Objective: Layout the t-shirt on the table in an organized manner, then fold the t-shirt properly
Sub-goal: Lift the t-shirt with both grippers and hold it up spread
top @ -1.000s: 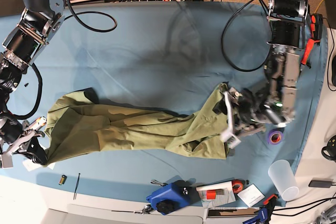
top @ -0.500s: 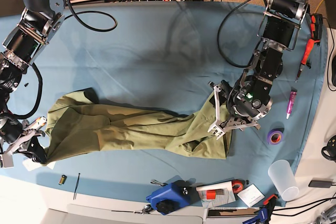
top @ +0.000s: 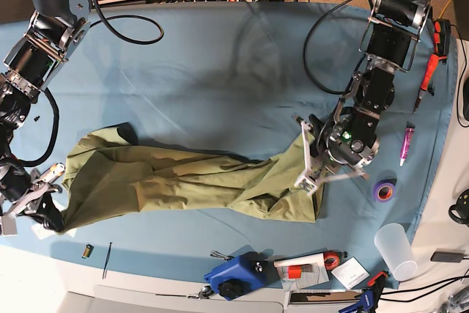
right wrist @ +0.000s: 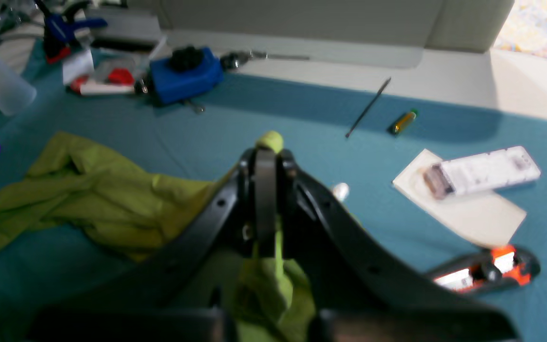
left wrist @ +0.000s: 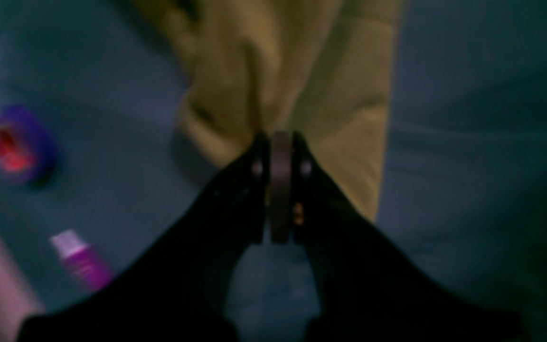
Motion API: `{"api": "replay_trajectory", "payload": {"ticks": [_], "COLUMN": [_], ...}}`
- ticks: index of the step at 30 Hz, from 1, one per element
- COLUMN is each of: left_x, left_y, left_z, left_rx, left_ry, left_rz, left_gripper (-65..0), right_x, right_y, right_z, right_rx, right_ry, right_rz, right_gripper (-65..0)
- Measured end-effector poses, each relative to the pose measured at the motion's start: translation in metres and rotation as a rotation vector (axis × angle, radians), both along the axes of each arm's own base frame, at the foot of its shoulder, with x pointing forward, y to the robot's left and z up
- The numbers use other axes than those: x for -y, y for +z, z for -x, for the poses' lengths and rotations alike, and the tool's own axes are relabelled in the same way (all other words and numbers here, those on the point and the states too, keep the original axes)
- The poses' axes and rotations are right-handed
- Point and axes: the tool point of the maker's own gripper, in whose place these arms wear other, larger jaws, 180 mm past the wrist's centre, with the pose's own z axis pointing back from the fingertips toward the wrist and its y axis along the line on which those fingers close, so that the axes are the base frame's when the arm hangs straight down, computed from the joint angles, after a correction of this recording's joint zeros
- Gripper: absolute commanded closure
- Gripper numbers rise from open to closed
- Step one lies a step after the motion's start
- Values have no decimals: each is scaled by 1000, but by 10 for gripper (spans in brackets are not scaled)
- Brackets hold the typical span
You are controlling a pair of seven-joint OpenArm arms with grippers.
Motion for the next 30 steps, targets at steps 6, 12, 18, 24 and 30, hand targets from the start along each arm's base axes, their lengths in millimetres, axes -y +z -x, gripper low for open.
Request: {"api": "replay_trajectory", "payload": {"ticks": [6,12,18,24,30], "left_x": [-17,-46,-80,-108,-129], "left_y": [84,182,224,256,283], "left_z": [-65,-109,-128,-134,-131], "left_rx": [235,428,452,471,496], "left_ry": [38,70,87,120,107], "left_rz": [-29,52,63,111,118], "left_gripper": [0,0,0,0,0], "right_x": [21,38,29,38,46], "right_y": [39,72,77,128,153], "right_z": [-19,-45,-65,-64,-63], "right_rx": [100,127,107,199,254], "right_ry": [-110,-177,-161,-161,-179], "right_rz": [27,-142,-171,-158,-136], "right_gripper": [0,0,0,0,0]}}
